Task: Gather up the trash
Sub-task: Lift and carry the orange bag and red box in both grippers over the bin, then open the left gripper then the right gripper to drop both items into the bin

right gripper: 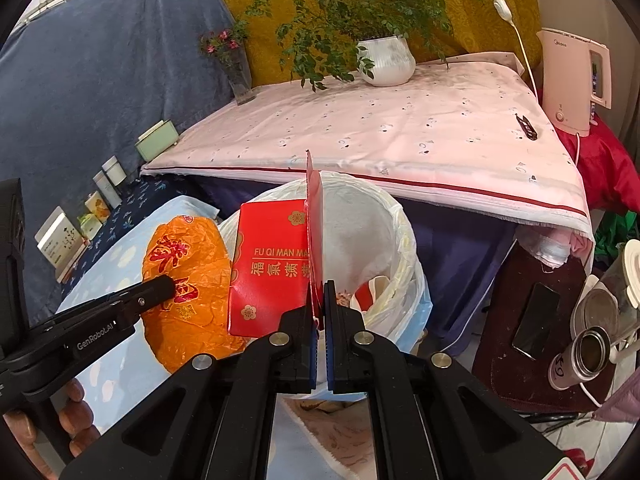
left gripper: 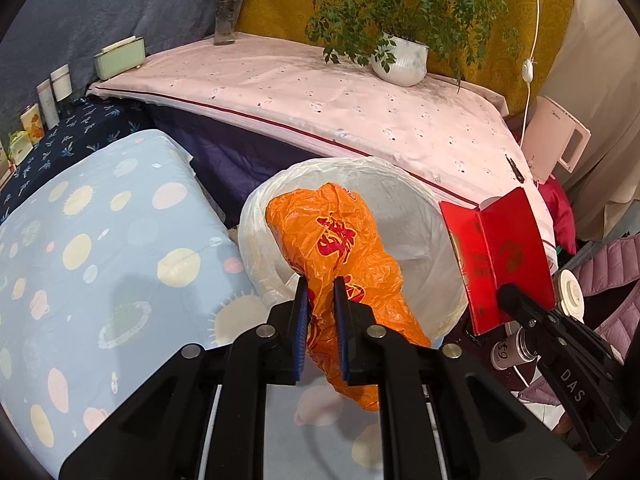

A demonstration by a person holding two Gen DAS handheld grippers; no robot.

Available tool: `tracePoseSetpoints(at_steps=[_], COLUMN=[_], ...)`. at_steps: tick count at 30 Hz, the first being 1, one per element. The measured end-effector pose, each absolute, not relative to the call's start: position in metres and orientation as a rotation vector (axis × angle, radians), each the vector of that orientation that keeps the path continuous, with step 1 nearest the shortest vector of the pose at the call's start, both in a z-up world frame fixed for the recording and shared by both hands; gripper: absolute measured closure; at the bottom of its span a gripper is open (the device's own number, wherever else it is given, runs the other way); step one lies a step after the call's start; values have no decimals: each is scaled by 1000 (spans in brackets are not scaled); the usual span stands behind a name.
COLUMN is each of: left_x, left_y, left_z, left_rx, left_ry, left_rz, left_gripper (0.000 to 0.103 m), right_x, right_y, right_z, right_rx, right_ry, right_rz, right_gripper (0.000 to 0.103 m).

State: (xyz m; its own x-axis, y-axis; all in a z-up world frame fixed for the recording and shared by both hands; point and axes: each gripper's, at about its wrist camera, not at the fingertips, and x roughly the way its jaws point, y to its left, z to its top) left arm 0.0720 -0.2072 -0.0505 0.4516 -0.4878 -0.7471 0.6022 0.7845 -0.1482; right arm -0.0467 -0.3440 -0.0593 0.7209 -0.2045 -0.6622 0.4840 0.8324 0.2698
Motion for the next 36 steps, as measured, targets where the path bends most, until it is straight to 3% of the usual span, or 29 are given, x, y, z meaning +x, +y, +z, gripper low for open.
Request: tracePoseSetpoints(at_steps=[14, 16, 17, 18, 21, 36], left_x=[87, 90, 91, 92, 94, 100], left_y=[-225, -225, -225, -224, -222, -197], left_z=[-62, -62, -62, -61, -59, -58], left_rx=[160, 152, 148, 141, 138, 103], left_ry=[877, 878, 876, 866, 860, 850], left_rz=[-682, -669, -662, -653, -645, -598], left_gripper=[84, 71, 58, 52, 46, 40], right_x=[-30, -27, -25, -23, -18, 10], right_y=[-356, -355, -355, -355, -354, -336], right_z=[-71, -71, -71, -71, -70, -69], right_rx=[445, 442, 439, 437, 427, 381], right_ry=[676, 676, 676, 677, 682, 694], right_rz=[-393, -390, -387, -385, -381, -346], right_gripper=[100, 100, 100, 100, 100, 99])
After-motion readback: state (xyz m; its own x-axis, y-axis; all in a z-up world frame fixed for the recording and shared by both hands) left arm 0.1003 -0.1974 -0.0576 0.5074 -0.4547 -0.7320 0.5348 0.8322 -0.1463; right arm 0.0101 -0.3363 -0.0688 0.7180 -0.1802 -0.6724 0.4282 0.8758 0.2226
